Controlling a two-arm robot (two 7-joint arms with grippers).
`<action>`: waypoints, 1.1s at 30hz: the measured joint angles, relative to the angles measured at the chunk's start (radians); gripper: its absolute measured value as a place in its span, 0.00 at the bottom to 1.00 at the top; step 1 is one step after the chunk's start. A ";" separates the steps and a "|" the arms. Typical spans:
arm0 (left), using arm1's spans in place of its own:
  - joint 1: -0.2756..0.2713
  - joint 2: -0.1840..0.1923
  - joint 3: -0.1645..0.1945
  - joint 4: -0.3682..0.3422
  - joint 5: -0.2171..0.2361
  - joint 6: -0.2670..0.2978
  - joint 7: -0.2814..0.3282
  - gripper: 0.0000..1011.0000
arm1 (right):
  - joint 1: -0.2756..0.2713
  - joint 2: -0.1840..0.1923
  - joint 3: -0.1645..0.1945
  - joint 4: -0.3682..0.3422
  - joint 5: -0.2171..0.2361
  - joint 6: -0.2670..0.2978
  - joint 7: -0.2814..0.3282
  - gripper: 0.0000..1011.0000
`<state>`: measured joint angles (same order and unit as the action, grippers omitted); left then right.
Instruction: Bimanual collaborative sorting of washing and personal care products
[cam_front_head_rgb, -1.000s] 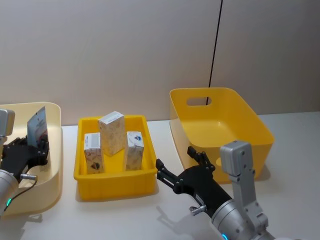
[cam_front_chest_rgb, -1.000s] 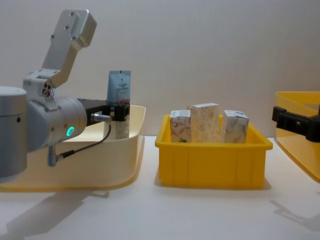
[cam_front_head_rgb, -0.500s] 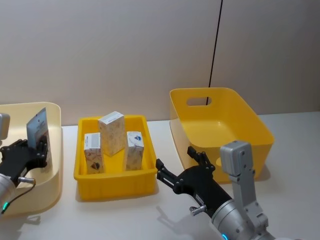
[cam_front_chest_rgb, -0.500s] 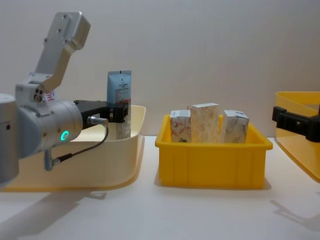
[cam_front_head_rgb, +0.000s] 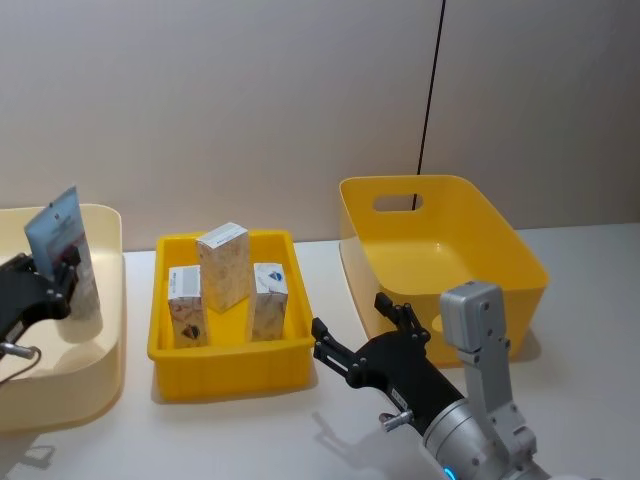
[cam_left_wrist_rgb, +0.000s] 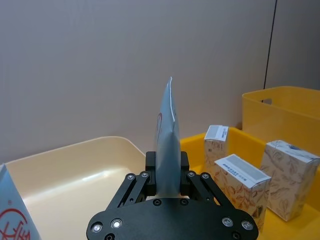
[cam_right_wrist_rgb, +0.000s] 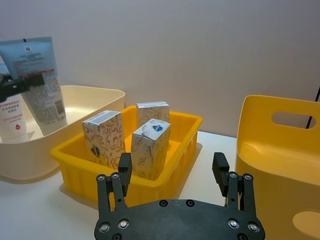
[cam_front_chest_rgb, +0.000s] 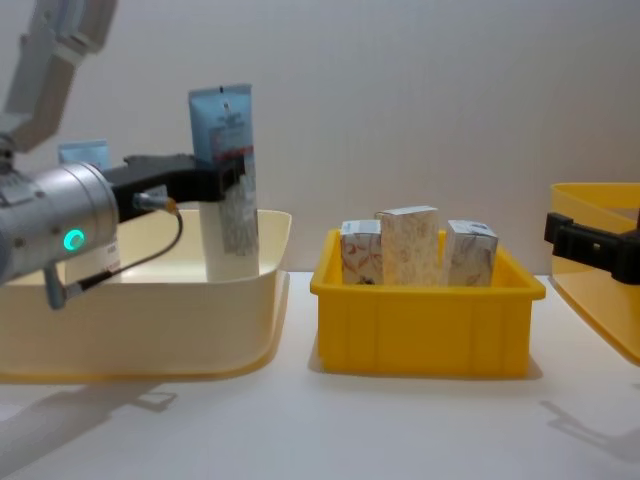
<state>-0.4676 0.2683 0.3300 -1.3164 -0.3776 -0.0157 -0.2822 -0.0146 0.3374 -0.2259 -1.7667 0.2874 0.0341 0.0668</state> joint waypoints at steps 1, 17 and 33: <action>0.002 0.005 -0.004 -0.006 -0.004 -0.004 -0.010 0.24 | 0.000 0.000 0.000 0.000 0.000 0.000 0.000 0.99; 0.020 0.071 -0.037 -0.076 -0.101 -0.046 -0.185 0.25 | 0.000 0.000 0.000 0.000 0.000 0.000 0.000 0.99; 0.009 0.111 -0.012 -0.094 -0.213 -0.045 -0.396 0.24 | 0.000 0.000 0.000 0.000 0.000 0.000 0.000 0.99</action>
<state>-0.4589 0.3796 0.3175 -1.4102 -0.5910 -0.0603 -0.6783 -0.0146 0.3375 -0.2258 -1.7667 0.2874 0.0341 0.0668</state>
